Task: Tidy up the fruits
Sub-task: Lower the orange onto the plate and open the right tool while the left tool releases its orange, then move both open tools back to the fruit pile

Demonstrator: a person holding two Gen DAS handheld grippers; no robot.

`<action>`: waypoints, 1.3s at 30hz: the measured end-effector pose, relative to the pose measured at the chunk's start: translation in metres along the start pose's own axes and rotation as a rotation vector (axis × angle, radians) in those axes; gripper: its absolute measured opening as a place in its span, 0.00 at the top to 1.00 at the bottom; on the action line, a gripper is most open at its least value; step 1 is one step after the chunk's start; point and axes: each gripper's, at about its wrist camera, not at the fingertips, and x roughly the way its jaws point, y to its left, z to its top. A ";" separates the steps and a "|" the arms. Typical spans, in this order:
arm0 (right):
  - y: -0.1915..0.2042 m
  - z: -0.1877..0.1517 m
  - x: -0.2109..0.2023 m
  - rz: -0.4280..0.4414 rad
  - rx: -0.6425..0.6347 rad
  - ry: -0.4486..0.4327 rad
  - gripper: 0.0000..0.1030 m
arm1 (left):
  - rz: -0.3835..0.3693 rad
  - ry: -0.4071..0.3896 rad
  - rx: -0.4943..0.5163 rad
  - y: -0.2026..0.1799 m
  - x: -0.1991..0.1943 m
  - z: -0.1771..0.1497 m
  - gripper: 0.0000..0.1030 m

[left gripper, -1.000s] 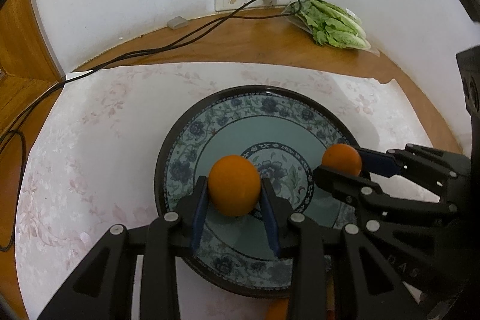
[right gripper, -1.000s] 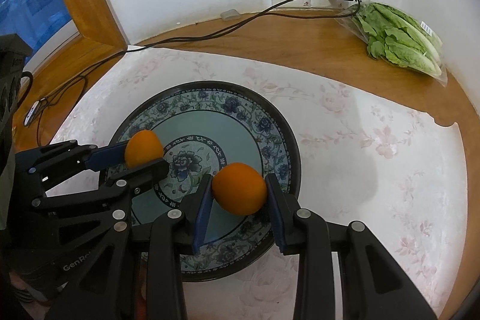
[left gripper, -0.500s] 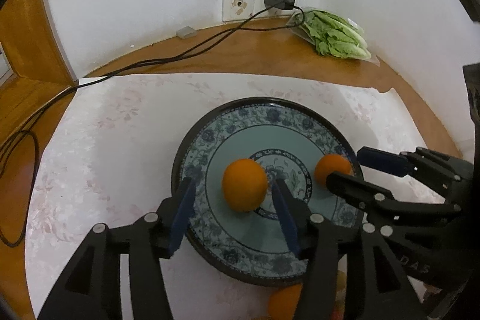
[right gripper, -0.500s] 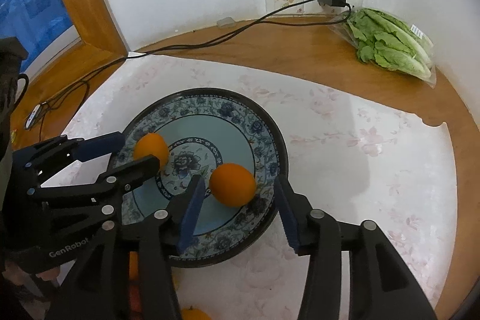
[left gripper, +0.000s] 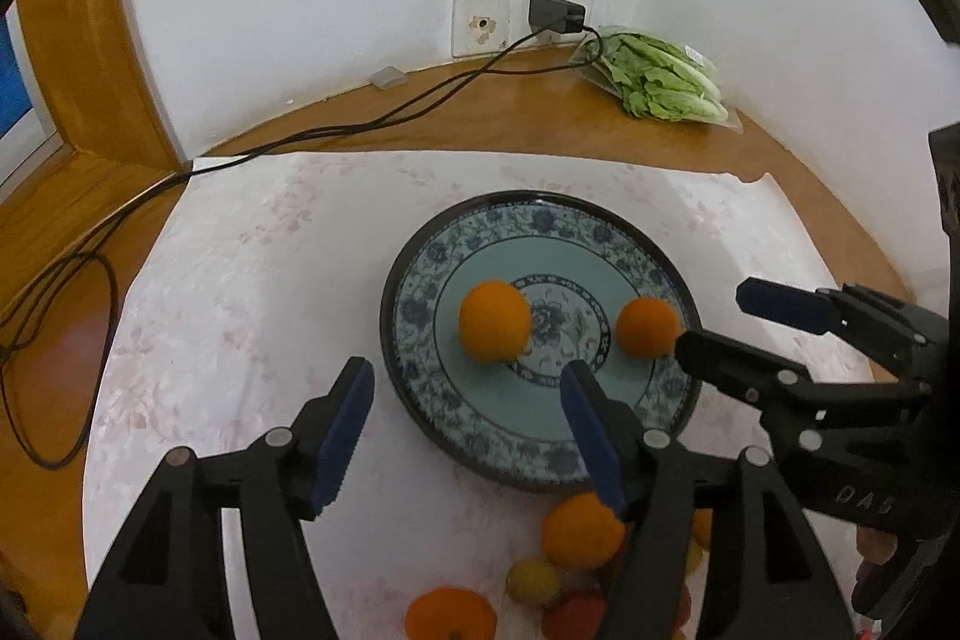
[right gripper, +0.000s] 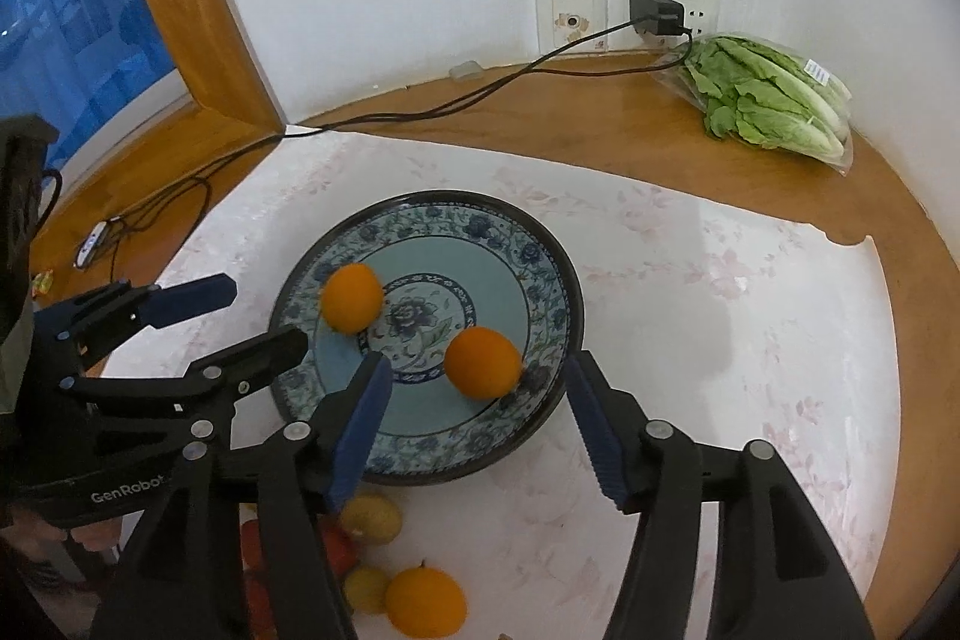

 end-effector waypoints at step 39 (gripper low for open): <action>0.006 -0.079 -0.033 0.031 0.065 0.062 0.38 | -0.006 0.048 -0.076 0.022 -0.043 -0.072 0.32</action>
